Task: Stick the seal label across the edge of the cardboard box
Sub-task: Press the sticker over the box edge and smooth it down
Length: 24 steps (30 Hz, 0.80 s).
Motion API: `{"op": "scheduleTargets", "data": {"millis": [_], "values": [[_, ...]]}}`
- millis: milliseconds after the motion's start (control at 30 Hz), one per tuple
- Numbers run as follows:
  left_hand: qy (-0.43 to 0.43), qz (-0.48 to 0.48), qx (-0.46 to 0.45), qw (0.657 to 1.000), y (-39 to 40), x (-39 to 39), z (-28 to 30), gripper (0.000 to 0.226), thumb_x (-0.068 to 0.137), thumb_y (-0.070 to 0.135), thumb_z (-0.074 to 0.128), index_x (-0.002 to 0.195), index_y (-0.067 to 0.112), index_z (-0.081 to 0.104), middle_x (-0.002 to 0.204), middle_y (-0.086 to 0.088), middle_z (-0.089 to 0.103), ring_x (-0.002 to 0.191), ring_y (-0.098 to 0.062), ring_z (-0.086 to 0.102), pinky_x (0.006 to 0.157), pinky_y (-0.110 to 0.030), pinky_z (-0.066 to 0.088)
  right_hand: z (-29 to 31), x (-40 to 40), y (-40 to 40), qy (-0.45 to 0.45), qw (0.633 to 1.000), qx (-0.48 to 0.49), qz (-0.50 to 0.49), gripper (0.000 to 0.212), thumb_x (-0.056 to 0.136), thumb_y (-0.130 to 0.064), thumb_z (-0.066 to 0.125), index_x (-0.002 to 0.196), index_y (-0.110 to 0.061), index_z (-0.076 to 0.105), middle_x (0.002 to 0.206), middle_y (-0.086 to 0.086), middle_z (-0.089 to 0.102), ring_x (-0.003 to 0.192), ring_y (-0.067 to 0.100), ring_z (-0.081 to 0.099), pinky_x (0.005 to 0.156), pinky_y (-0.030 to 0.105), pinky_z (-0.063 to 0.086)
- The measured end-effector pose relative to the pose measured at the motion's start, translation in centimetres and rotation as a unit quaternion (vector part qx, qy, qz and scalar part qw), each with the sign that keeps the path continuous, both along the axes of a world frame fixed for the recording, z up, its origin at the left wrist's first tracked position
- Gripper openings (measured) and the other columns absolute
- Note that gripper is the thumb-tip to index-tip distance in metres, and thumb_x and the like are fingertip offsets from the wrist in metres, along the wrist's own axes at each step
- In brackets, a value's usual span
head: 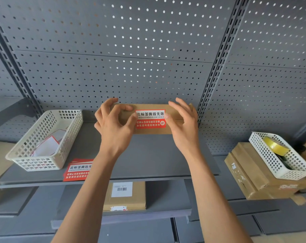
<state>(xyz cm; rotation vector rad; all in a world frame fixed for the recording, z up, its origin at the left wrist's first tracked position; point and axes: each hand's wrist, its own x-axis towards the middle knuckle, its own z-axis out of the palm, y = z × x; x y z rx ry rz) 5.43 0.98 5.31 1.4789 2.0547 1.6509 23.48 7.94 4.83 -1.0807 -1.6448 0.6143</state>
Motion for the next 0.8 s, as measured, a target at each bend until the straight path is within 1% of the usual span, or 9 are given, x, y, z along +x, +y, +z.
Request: {"op": "scheduleTargets", "data": {"millis": [67, 167, 267, 400, 500, 667, 800], "values": [[-0.006, 0.038, 0.002, 0.999, 0.6, 0.5, 0.2, 0.019, 0.086, 0.051, 0.067, 0.093, 0.033, 0.067, 0.138, 0.013, 0.042, 0.135, -0.016, 0.029, 0.107, -0.043, 0.024, 0.4, -0.9, -0.1, 0.04, 0.999, -0.002, -0.033, 0.032, 0.089, -0.04, 0.072, 0.119, -0.03, 0.07, 0.138, -0.019, 0.056, 0.147, 0.016, 0.027, 0.12, 0.037, 0.025], [-0.006, 0.074, -0.003, 0.997, 1.3, 0.9, 0.4, 0.026, 0.081, 0.055, 0.072, 0.085, 0.03, 0.064, 0.131, 0.011, 0.045, 0.131, -0.017, 0.032, 0.102, -0.04, 0.026, 0.4, -2.2, -0.1, 0.049, 0.995, 0.017, -0.081, 0.035, 0.081, -0.047, 0.077, 0.11, -0.028, 0.072, 0.128, -0.017, 0.062, 0.141, 0.017, 0.035, 0.113, 0.043, 0.035], [0.0, 0.091, 0.0, 0.996, 1.7, 1.0, 0.5, 0.031, 0.079, 0.056, 0.075, 0.082, 0.028, 0.061, 0.128, 0.01, 0.047, 0.128, -0.018, 0.034, 0.098, -0.039, 0.027, 0.1, -2.7, 0.2, 0.051, 0.992, 0.039, -0.108, 0.03, 0.079, -0.044, 0.079, 0.105, -0.028, 0.072, 0.123, -0.017, 0.065, 0.137, 0.019, 0.04, 0.106, 0.048, 0.04], [0.0, 0.091, 0.012, 0.996, 1.8, 0.9, 0.3, 0.02, 0.086, 0.045, 0.069, 0.083, 0.027, 0.061, 0.129, 0.01, 0.047, 0.129, -0.02, 0.033, 0.1, -0.043, 0.028, -0.1, -2.8, 0.8, 0.09, 0.988, 0.042, -0.12, 0.016, 0.085, -0.033, 0.074, 0.099, -0.027, 0.076, 0.12, -0.016, 0.07, 0.141, 0.021, 0.04, 0.11, 0.048, 0.037], [0.0, 0.085, 0.017, 0.996, 1.9, 0.9, 0.3, 0.014, 0.089, 0.04, 0.065, 0.085, 0.027, 0.06, 0.133, 0.009, 0.047, 0.132, -0.02, 0.032, 0.099, -0.042, 0.025, -0.4, -2.8, 1.3, 0.102, 0.986, 0.043, -0.122, 0.014, 0.086, -0.032, 0.073, 0.098, -0.027, 0.077, 0.121, -0.015, 0.071, 0.145, 0.017, 0.037, 0.112, 0.042, 0.038], [0.009, 0.072, 0.007, 0.997, 1.7, 0.7, 0.5, 0.011, 0.089, 0.038, 0.067, 0.089, 0.029, 0.06, 0.134, 0.009, 0.044, 0.133, -0.019, 0.029, 0.101, -0.043, 0.025, -0.3, -2.6, 1.5, 0.091, 0.989, 0.041, -0.111, 0.017, 0.087, -0.033, 0.073, 0.103, -0.028, 0.077, 0.126, -0.016, 0.068, 0.146, 0.016, 0.034, 0.114, 0.031, 0.034], [0.027, 0.042, -0.004, 0.999, 1.3, 0.3, 0.5, 0.014, 0.088, 0.035, 0.069, 0.096, 0.028, 0.06, 0.136, 0.009, 0.041, 0.134, -0.019, 0.027, 0.102, -0.043, 0.024, -0.6, -1.6, 1.5, 0.048, 0.996, 0.034, -0.061, 0.027, 0.088, -0.035, 0.073, 0.115, -0.031, 0.073, 0.138, -0.02, 0.059, 0.152, 0.014, 0.022, 0.114, 0.028, 0.025]]}}
